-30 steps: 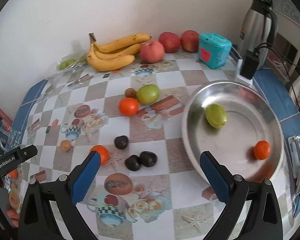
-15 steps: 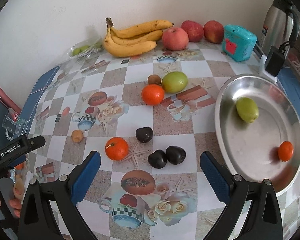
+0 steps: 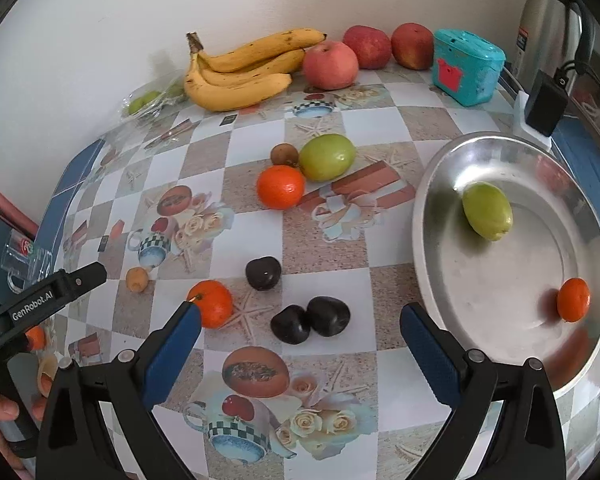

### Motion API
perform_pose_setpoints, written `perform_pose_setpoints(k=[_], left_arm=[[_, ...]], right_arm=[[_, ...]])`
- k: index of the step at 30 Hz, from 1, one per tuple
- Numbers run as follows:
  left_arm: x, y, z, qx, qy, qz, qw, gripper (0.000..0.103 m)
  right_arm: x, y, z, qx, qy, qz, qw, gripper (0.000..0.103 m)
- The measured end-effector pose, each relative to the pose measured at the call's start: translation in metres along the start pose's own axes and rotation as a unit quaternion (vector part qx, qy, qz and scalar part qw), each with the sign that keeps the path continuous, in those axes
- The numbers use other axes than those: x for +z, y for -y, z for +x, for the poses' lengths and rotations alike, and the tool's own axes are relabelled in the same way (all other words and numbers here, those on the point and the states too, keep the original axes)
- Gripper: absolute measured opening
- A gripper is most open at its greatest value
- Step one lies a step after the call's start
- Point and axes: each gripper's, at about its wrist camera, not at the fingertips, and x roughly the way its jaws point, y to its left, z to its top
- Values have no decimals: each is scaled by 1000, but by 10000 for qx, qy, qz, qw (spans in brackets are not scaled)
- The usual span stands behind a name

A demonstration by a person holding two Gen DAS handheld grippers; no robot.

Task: Organize fruits
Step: 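Move the left gripper to the small brown kiwi and close on it, then grasp a dark plum with the right gripper while the left gripper holds the kiwi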

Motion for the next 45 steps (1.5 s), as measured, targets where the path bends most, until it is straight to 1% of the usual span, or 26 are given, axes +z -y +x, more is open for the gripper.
perform_pose_setpoints(k=[2,6,10,12,13,18,21,23,28,30,32,33,35,38,45], left_arm=[[0,3,6,-18,-50,53,10000,87],[-1,9,19,-82,-177,88,9998,75],[-1,14,27,-118,-234,147,9995,73],[0,16,29,-134,-244,167,9995,64],[1,17,30,-139,-253,175,9994,62],[2,23,36,-123,-299,229,9992,60],[4,26,40,-147,-330,222,9991,54],[5,27,40,-120,-315,245,9991,53],[5,35,41,-98,-309,343,9989,47],[5,37,42,-96,-308,384,9987,41],[6,38,43,-76,-307,387,9988,38],[7,39,44,-50,-310,389,9987,34],[7,40,45,-2,-312,391,9987,28],[7,37,44,-39,-332,327,9989,28],[8,25,41,63,-391,182,9990,28]], right_arm=[[1,1,1,-14,-11,2,10000,100],[4,0,5,29,-50,0,10000,100],[7,-3,12,89,-111,-57,9999,100],[9,-5,15,69,-131,-101,9998,100],[10,-6,17,72,-149,-114,9998,100],[16,-9,29,-50,-292,-175,9994,100],[21,-10,35,-65,-342,-169,9992,100],[24,-9,38,-77,-363,-135,9992,100],[30,-10,47,-132,-481,-49,9987,100],[33,-12,50,-74,-493,-8,9988,100],[36,-15,51,-86,-490,-33,9988,100],[38,-17,53,-117,-491,-49,9987,100],[39,-18,56,-146,-515,-31,9986,100],[40,-19,60,-161,-553,-30,9983,100],[41,-25,68,-368,-623,-106,9973,100]])
